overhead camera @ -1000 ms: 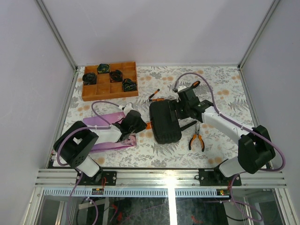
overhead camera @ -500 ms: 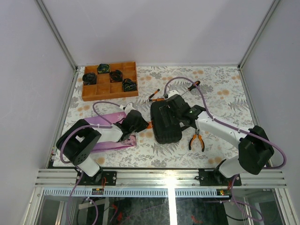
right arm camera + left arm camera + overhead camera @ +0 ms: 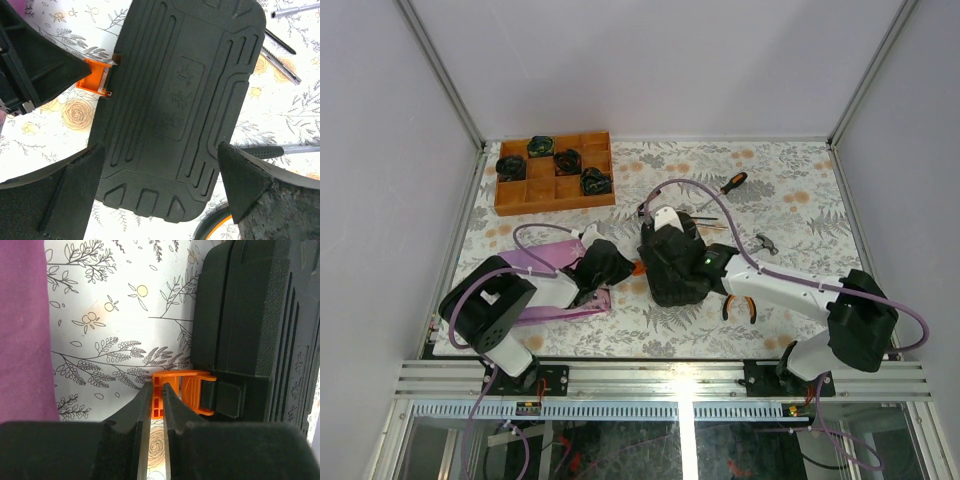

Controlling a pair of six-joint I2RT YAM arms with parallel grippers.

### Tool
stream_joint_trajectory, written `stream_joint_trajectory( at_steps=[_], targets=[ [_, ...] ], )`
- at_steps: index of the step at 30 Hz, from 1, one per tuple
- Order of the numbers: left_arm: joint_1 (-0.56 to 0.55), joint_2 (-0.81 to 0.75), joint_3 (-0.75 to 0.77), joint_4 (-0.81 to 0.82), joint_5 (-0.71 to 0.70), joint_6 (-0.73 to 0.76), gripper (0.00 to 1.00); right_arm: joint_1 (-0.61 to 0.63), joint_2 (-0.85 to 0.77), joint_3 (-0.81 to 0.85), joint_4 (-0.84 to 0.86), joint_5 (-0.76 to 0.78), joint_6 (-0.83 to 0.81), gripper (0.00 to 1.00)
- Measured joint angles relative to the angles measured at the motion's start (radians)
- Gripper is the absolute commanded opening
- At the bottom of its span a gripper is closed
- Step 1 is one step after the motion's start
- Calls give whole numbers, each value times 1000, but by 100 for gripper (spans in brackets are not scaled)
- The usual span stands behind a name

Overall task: Sort the tools into containers
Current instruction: Open the storage box at the center of the board.

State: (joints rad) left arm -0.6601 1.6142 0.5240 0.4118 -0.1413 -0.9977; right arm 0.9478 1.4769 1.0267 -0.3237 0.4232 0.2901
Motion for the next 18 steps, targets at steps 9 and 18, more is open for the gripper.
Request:
stream_joint_trajectory(
  at_steps=[9,18],
  targets=[
    [-2,-10,-42,51,2,-29,4,126,129,0,45,133,5,99],
    [-8,-15,-71,91,1,-47,2,171,235,22,50,227,17,99]
  ],
)
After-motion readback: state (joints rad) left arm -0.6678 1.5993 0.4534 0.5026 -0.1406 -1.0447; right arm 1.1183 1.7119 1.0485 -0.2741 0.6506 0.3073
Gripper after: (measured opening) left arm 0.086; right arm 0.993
